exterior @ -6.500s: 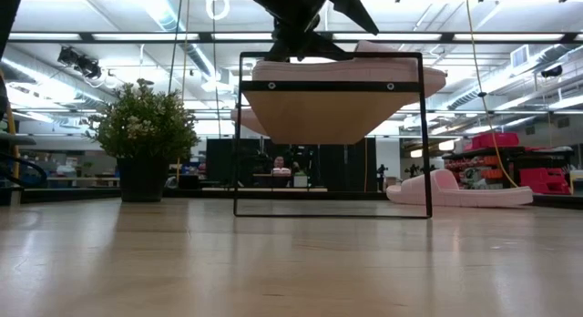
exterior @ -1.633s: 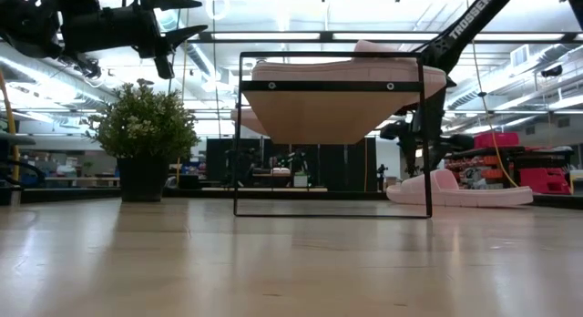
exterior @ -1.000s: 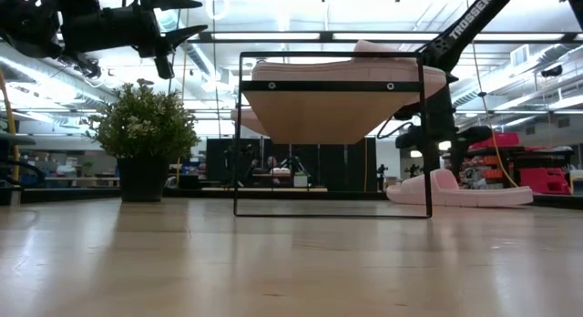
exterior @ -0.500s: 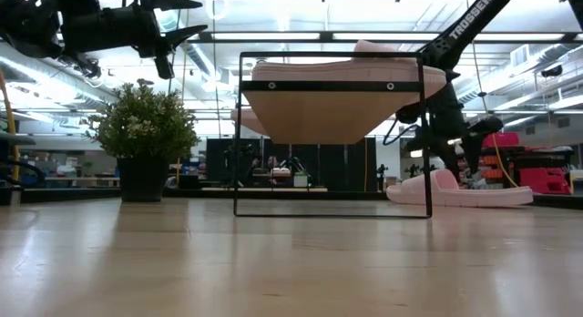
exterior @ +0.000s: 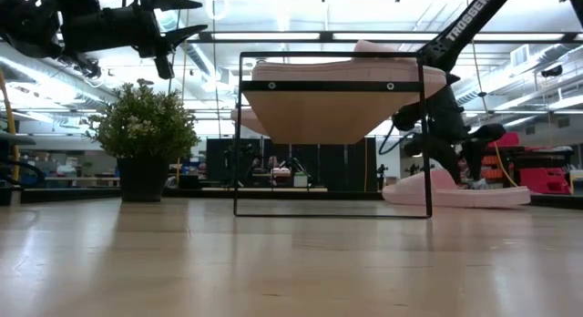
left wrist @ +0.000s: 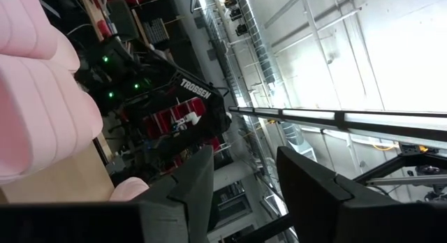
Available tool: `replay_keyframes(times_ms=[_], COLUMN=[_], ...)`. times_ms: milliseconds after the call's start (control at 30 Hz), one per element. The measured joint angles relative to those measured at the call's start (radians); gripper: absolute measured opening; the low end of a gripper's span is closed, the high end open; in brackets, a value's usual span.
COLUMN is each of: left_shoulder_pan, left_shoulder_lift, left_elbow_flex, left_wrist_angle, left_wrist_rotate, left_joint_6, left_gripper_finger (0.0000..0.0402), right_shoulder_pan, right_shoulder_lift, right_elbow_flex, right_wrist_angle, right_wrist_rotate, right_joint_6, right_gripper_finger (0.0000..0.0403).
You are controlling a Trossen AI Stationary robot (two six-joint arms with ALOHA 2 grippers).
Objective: Pick and place slides into the shelf
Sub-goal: Put the pink slide on the shelf
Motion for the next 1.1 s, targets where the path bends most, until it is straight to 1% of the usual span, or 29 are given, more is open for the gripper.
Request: replay_keyframes(times_ms=[67,200,333,433,533,633,767,867,1000,1100], left_shoulder_pan=[0.000,0.000,0.000,0.000,0.000,0.000,0.000,0.000,0.000,0.000], left_shoulder_lift=[0.000,0.000,0.000,0.000,0.000,0.000,0.000,0.000,0.000,0.000], left_elbow_flex=[0.000,0.000,0.000,0.000,0.000,0.000,0.000,0.000,0.000,0.000], left_wrist_angle=[0.000,0.000,0.000,0.000,0.000,0.000,0.000,0.000,0.000,0.000], left_wrist_rotate=[0.000,0.000,0.000,0.000,0.000,0.000,0.000,0.000,0.000,0.000], left_joint_6=[0.000,0.000,0.000,0.002,0.005,0.005,0.006,0.006,0.007,0.007], left_gripper_finger=[0.0161,0.0162,0.0161,0.0159,0.0158,0.0159,0.0160,0.0158,0.0159,0.0161], right_shoulder_pan=[0.016,0.051,0.065,0.057,0.045,0.044,0.060,0.063,0.056,0.056], right_shoulder_lift=[-0.002,-0.015,-0.045,-0.086,-0.137,-0.187,-0.247,-0.284,-0.318,-0.343], right_elbow_flex=[-0.002,-0.001,-0.001,-0.001,-0.001,-0.001,-0.005,-0.032,-0.103,-0.174], right_wrist_angle=[-0.002,-0.009,-0.006,0.000,0.012,0.021,0.021,0.022,0.042,0.096], right_wrist_rotate=[-0.033,-0.053,-0.050,-0.024,-0.039,-0.060,-0.060,-0.082,-0.122,-0.125], right_joint_6=[0.010,0.023,0.028,0.027,0.022,-0.053,-0.188,-0.228,-0.196,-0.082], right_gripper_finger=[0.0187,0.0187,0.0187,0.0187,0.0187,0.0187,0.0187,0.0187,0.0187,0.0187])
